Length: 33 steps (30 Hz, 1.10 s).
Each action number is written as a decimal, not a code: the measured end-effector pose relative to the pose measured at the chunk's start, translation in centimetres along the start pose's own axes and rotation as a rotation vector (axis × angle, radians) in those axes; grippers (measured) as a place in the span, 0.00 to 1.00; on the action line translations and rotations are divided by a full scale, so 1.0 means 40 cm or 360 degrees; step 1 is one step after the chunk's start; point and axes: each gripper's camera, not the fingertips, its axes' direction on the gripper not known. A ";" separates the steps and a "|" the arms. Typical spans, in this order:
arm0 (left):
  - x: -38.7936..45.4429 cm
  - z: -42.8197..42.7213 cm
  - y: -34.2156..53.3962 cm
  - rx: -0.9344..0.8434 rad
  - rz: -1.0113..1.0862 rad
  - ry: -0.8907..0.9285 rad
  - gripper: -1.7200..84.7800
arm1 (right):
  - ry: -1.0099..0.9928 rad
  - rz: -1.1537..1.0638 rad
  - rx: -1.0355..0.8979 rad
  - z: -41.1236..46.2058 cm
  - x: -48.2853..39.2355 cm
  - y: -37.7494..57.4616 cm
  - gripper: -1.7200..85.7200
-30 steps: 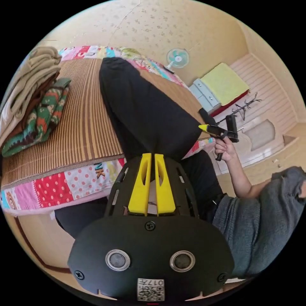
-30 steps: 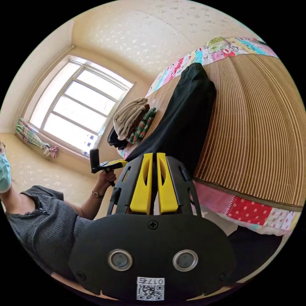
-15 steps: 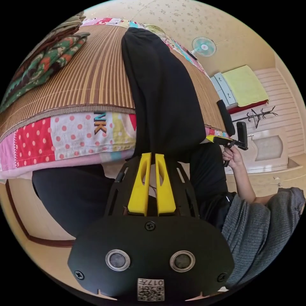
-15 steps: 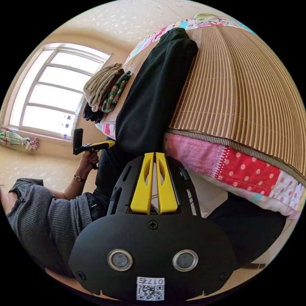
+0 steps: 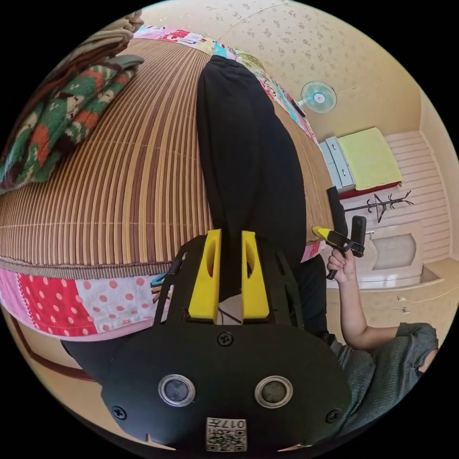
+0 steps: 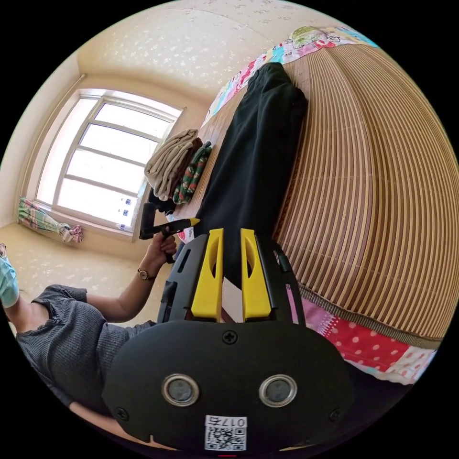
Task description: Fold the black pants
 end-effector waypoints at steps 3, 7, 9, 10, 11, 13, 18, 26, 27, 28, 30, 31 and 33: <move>-0.015 -0.027 0.000 0.0039 -0.0038 0.0059 0.08 | -0.0037 0.0024 0.0016 0.010 0.023 -0.041 0.10; 0.057 -0.091 0.064 0.0310 0.0456 0.0274 0.02 | -0.0007 0.0039 0.0072 0.004 0.037 -0.089 0.09; 0.045 -0.095 0.082 0.0319 0.0467 0.0199 0.01 | 0.0035 0.0041 0.0073 0.009 0.045 -0.095 0.09; 0.004 -0.091 0.086 0.0303 0.0297 0.0072 0.01 | 0.0053 0.0050 0.0076 0.014 0.054 -0.094 0.08; -0.016 -0.087 0.087 0.0291 0.0233 0.0031 0.01 | 0.0062 0.0074 0.0076 0.020 0.067 -0.092 0.07; -0.076 -0.066 0.092 0.0248 0.0121 0.0131 0.01 | 0.0030 0.0097 0.0090 0.023 0.085 -0.089 0.07; -0.099 -0.075 0.101 0.0297 -0.0005 -0.0069 0.01 | -0.0037 0.0129 0.0258 -0.011 0.119 -0.112 0.08; -0.043 -0.076 0.107 0.0454 0.0200 0.0189 0.01 | 0.0037 0.0255 0.0227 -0.019 0.198 -0.298 0.14; -0.023 -0.063 0.106 0.0439 0.0253 0.0215 0.01 | 0.0055 0.0251 0.0212 -0.015 0.198 -0.308 0.14; -0.005 -0.047 0.104 0.0410 0.0290 0.0207 0.01 | 0.0075 0.0226 0.0206 -0.009 0.194 -0.325 0.14; 0.016 -0.018 0.101 0.0354 0.0330 0.0148 0.01 | 0.0080 0.0197 0.0213 -0.001 0.194 -0.346 0.14; 0.027 0.003 0.099 0.0310 0.0352 0.0109 0.01 | 0.0046 0.0185 0.0234 0.001 0.200 -0.357 0.14; 0.035 0.029 0.095 0.0256 0.0362 0.0101 0.01 | -0.0080 0.0171 0.0346 -0.013 0.211 -0.361 0.14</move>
